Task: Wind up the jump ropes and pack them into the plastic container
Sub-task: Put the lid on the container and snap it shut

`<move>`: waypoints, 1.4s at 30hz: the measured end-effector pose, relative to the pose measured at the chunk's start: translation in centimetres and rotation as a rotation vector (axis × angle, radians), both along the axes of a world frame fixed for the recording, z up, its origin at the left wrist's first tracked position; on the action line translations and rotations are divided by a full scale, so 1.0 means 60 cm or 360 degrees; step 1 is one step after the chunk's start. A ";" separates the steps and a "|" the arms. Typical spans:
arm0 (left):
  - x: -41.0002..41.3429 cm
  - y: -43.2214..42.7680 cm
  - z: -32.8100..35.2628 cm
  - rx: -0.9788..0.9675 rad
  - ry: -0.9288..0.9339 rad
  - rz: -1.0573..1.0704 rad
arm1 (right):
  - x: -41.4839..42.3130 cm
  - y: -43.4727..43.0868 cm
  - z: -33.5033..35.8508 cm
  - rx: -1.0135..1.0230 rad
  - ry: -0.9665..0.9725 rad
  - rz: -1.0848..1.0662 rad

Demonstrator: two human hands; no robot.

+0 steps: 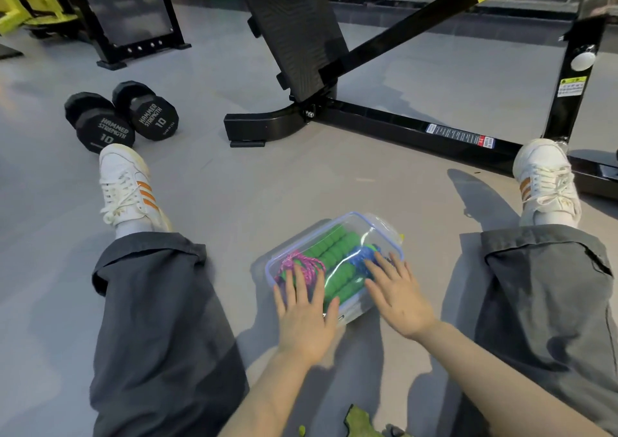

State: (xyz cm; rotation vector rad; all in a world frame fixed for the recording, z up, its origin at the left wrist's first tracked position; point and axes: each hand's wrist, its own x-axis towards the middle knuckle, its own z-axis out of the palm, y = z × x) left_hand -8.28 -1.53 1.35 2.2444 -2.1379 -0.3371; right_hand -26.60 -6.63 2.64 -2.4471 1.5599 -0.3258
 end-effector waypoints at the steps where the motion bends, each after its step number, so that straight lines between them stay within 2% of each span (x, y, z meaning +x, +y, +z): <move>1: 0.004 0.000 -0.006 -0.0030 -0.0009 -0.0026 | -0.009 -0.004 -0.002 0.0072 0.0089 -0.0019; 3: 0.027 -0.009 -0.010 -0.0081 0.0042 -0.0107 | -0.018 0.001 0.003 0.0067 0.0145 0.0019; 6: 0.073 -0.022 -0.015 -0.0257 0.0029 -0.0322 | -0.019 0.027 0.003 -0.0173 0.0157 0.0085; 10: 0.110 -0.021 -0.017 -0.0223 -0.0042 -0.0492 | -0.030 0.045 -0.005 -0.0315 0.0045 0.0233; 15: 0.106 0.002 -0.022 -0.0190 0.0060 -0.0502 | -0.052 -0.005 -0.009 -0.0107 0.0201 0.0428; 17: 0.109 -0.002 -0.021 -0.0225 -0.0007 -0.0540 | -0.059 -0.013 -0.012 -0.0014 0.0232 0.0419; 20: 0.112 -0.004 -0.019 -0.0176 -0.0114 -0.0560 | -0.069 -0.018 -0.010 0.0014 0.0299 0.0445; 23: 0.111 -0.005 -0.024 -0.0197 -0.0093 -0.0540 | -0.077 -0.025 -0.007 -0.0094 0.0375 0.0472; 30: 0.101 -0.008 -0.037 -0.0343 -0.0130 -0.0504 | -0.064 -0.027 -0.019 -0.0317 0.0461 0.0450; 36: 0.099 -0.008 -0.039 -0.0482 -0.0193 -0.0554 | -0.062 -0.016 -0.027 -0.0313 0.0419 0.0363; 40: 0.117 -0.035 -0.024 -0.0579 -0.0365 -0.0622 | -0.032 0.011 -0.016 -0.0256 0.0376 0.0142; 42: 0.124 -0.048 -0.008 -0.0647 -0.0460 -0.0586 | -0.001 0.040 -0.009 -0.0227 0.0249 0.0002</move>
